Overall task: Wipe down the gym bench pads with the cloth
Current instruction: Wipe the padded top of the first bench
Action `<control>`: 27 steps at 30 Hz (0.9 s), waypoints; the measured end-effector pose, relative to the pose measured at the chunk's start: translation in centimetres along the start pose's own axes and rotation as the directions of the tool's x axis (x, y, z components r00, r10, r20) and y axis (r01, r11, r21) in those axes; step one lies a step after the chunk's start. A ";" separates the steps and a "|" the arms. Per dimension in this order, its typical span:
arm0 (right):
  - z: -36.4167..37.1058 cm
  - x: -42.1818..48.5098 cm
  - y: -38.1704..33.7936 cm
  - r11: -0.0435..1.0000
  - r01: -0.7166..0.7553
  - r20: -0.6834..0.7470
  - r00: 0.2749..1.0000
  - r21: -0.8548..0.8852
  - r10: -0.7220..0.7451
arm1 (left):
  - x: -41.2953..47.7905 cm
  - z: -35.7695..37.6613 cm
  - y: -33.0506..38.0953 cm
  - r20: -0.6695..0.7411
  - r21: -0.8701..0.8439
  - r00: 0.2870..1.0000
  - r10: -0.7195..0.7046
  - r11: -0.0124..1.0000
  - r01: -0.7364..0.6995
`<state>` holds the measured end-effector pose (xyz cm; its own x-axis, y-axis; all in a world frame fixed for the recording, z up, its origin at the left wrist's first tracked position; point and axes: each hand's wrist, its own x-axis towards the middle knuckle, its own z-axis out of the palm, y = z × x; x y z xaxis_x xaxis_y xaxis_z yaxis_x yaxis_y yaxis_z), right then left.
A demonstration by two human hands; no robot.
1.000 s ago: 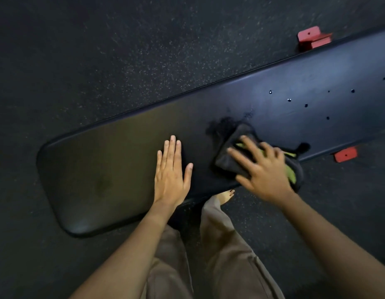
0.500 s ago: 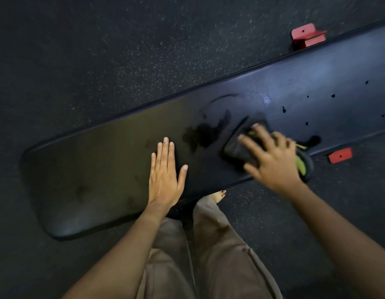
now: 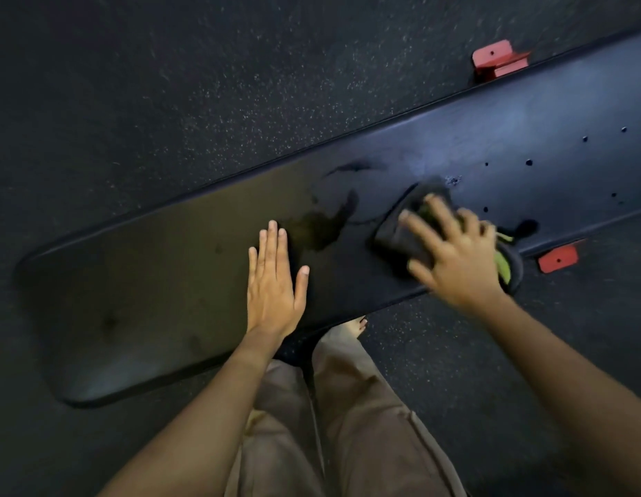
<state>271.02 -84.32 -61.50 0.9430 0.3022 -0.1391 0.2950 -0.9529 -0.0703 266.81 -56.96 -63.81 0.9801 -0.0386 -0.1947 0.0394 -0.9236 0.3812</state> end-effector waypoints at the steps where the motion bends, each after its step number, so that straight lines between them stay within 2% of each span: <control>1: -0.5 1.7 0.2 0.967 -0.248 -0.023 0.968 0.057 0.250 | 0.2 0.1 0.4 0.000 -0.001 1.000 0.015 1.000 -0.015; 2: -0.8 4.0 0.0 0.872 -0.473 -0.019 0.878 0.126 0.479 | 0.3 0.3 0.7 0.004 -0.002 1.000 0.024 1.000 -0.024; 3: -1.3 6.3 -0.9 0.778 -0.605 0.017 0.791 0.171 0.612 | 0.4 0.4 1.0 0.008 -0.003 1.000 0.028 1.000 -0.028; 4: -1.7 8.2 -2.2 0.748 -0.639 0.061 0.766 0.180 0.640 | 0.5 0.5 1.2 0.008 -0.004 1.000 0.030 1.000 -0.030; 5: -1.8 9.2 -3.4 0.802 -0.573 0.078 0.819 0.167 0.569 | 0.6 0.6 1.5 0.009 -0.003 0.999 0.031 1.000 -0.031; 7: -1.2 8.2 -5.2 0.978 -0.174 0.013 0.985 0.112 0.174 | 0.9 0.8 2.0 0.014 -0.002 0.999 0.049 0.999 -0.049; 8: -0.5 6.3 -5.4 0.998 0.033 -0.012 0.999 0.055 -0.033 | 1.0 0.8 2.2 0.017 0.002 0.998 0.060 0.998 -0.060; 9: 0.0 4.1 -5.0 0.987 0.156 -0.019 0.988 0.027 -0.155 | 1.1 0.9 2.4 0.021 0.008 0.997 0.068 0.998 -0.068; 11: 0.5 0.1 -2.8 0.983 0.182 -0.016 0.983 0.015 -0.182 | 1.5 1.0 2.8 0.021 0.017 0.997 0.073 0.997 -0.073; 13: 0.4 -1.2 0.9 0.996 0.084 -0.032 0.996 -0.008 -0.084 | 2.0 1.0 3.4 0.018 0.014 0.996 0.085 0.996 -0.085; 14: 0.0 -0.7 2.6 1.000 -0.023 -0.032 0.999 0.000 0.023 | 2.3 1.1 3.9 0.017 0.012 0.995 0.099 0.995 -0.100; 15: -0.4 0.3 4.0 0.981 -0.190 -0.037 0.981 0.035 0.191 | 2.5 1.3 4.3 0.018 0.008 0.993 0.115 0.993 -0.115; 16: -0.7 2.0 5.0 0.916 -0.388 -0.039 0.919 0.102 0.393 | 2.8 1.6 4.8 0.023 0.002 0.991 0.132 0.991 -0.132; 17: -0.9 4.0 5.4 0.813 -0.557 -0.031 0.821 0.167 0.569 | 3.1 1.9 5.3 0.032 0.000 0.988 0.148 0.989 -0.149; 18: -1.3 5.9 5.1 0.725 -0.658 0.002 0.740 0.203 0.672 | 3.3 2.1 5.7 0.037 0.005 0.986 0.164 0.986 -0.164; 19: -1.5 7.1 4.6 0.695 -0.689 0.034 0.715 0.207 0.699 | 3.6 2.4 6.4 0.039 0.015 0.984 0.175 0.984 -0.176; 20: -1.5 7.7 3.7 0.742 -0.642 0.042 0.761 0.193 0.647 | 4.0 2.7 6.8 0.038 0.022 0.983 0.181 0.983 -0.182; 21: -1.5 7.2 2.8 0.838 -0.515 0.023 0.854 0.181 0.520 | 4.3 2.9 7.3 0.039 0.025 0.982 0.182 0.983 -0.183; 22: -1.0 5.9 2.1 0.934 -0.323 -0.010 0.945 0.154 0.328 | 4.5 3.1 7.7 0.038 0.027 0.984 0.173 0.984 -0.174; 23: -0.4 4.0 1.8 0.989 -0.111 -0.048 0.992 0.102 0.116 | 4.5 3.1 8.0 0.033 0.029 0.987 0.156 0.987 -0.157; 24: -0.1 1.9 2.2 0.997 0.047 -0.049 0.998 0.059 -0.044 | 4.7 3.1 8.4 0.029 0.027 0.989 0.142 0.989 -0.143; 25: 0.2 -0.1 3.2 0.990 0.134 -0.028 0.991 0.035 -0.133 | 4.8 3.1 8.8 0.026 0.025 0.990 0.136 0.990 -0.137; 26: 0.2 -1.4 4.9 0.987 0.155 -0.009 0.988 0.028 -0.155 | 4.9 3.0 9.2 0.026 0.025 0.989 0.148 0.989 -0.148; 27: 0.0 -2.1 6.8 0.993 0.114 -0.002 0.993 0.024 -0.114 | 5.0 3.0 9.7 0.026 0.025 0.984 0.176 0.984 -0.177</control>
<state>271.02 -91.43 -61.73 0.9034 0.4089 -0.1287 0.3970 -0.9113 -0.1090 271.53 -67.23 -63.79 0.9663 -0.2106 -0.1479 -0.1395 -0.9116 0.3866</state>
